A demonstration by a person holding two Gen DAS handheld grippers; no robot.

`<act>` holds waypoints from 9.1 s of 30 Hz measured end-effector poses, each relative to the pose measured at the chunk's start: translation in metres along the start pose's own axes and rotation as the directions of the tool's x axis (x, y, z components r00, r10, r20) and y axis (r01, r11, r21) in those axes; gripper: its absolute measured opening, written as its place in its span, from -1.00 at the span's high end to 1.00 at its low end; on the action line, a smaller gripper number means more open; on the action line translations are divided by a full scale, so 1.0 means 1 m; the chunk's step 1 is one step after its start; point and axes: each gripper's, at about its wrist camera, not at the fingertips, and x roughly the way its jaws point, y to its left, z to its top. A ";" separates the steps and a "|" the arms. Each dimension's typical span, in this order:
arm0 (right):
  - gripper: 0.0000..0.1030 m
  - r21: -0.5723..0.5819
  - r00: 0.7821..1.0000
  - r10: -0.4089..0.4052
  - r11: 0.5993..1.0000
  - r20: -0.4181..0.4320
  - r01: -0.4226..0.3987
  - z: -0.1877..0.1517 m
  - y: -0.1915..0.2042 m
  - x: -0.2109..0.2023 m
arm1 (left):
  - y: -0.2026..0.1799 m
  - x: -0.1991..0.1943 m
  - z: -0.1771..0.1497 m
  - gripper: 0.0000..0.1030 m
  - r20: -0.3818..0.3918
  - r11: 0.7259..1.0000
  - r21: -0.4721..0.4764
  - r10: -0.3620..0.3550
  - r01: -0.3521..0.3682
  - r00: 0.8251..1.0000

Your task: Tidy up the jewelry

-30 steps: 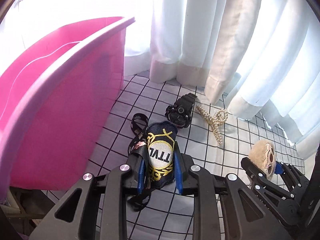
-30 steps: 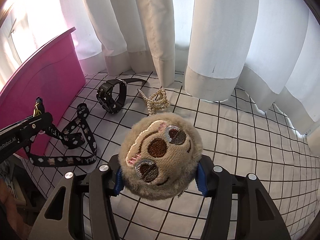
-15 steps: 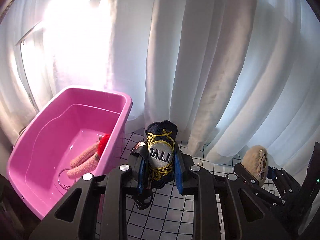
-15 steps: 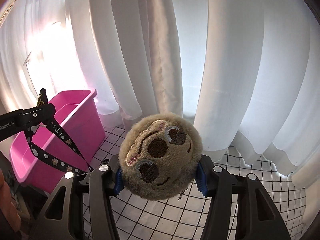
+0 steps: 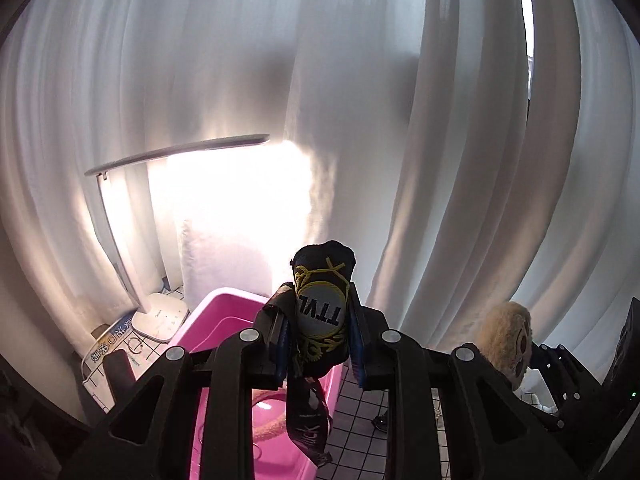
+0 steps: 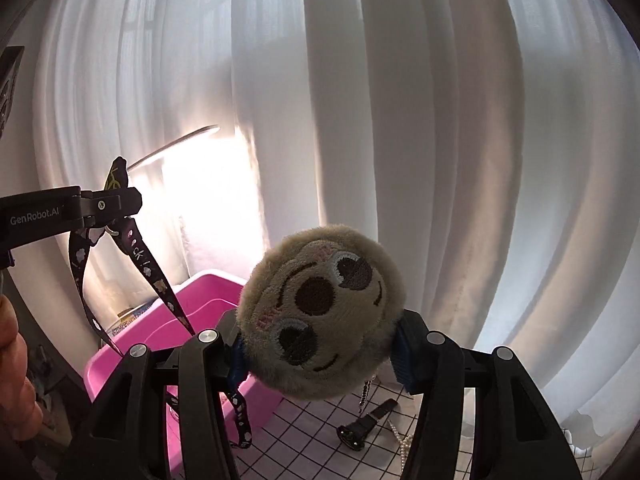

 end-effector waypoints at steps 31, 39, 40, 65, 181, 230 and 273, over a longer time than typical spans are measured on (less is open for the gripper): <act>-0.04 -0.083 0.879 0.067 0.989 -0.472 -0.120 -0.064 0.138 0.206 | 0.156 0.144 -0.145 0.28 -0.472 0.973 -0.120 0.120 -0.199 0.873; -0.09 -0.105 0.860 0.035 0.989 -0.509 -0.102 -0.078 0.146 0.212 | 0.164 0.151 -0.160 -0.02 -0.514 0.965 -0.134 0.127 -0.226 0.848; -0.10 -0.102 0.859 0.034 0.990 -0.511 -0.100 -0.078 0.147 0.213 | 0.166 0.151 -0.161 -0.03 -0.518 0.964 -0.136 0.128 -0.229 0.846; -0.52 -0.114 0.866 -0.002 0.991 -0.500 -0.064 -0.069 0.141 0.205 | 0.184 0.113 -0.149 -0.76 -0.444 0.957 -0.193 0.111 -0.216 0.889; 0.16 0.114 0.958 -0.081 0.987 -0.275 0.116 -0.129 -0.123 0.084 | -0.104 0.110 -0.145 0.59 -0.304 1.000 0.000 -0.023 0.024 0.952; -0.29 -0.065 0.924 0.027 0.996 -0.380 -0.056 -0.069 0.127 0.140 | 0.135 0.042 -0.128 -0.76 -0.354 0.944 -0.128 0.243 -0.304 0.903; -0.29 -0.030 0.932 -0.086 0.996 -0.351 0.080 -0.087 0.076 0.053 | 0.093 0.012 -0.156 -0.88 -0.431 0.953 -0.101 0.217 -0.285 0.876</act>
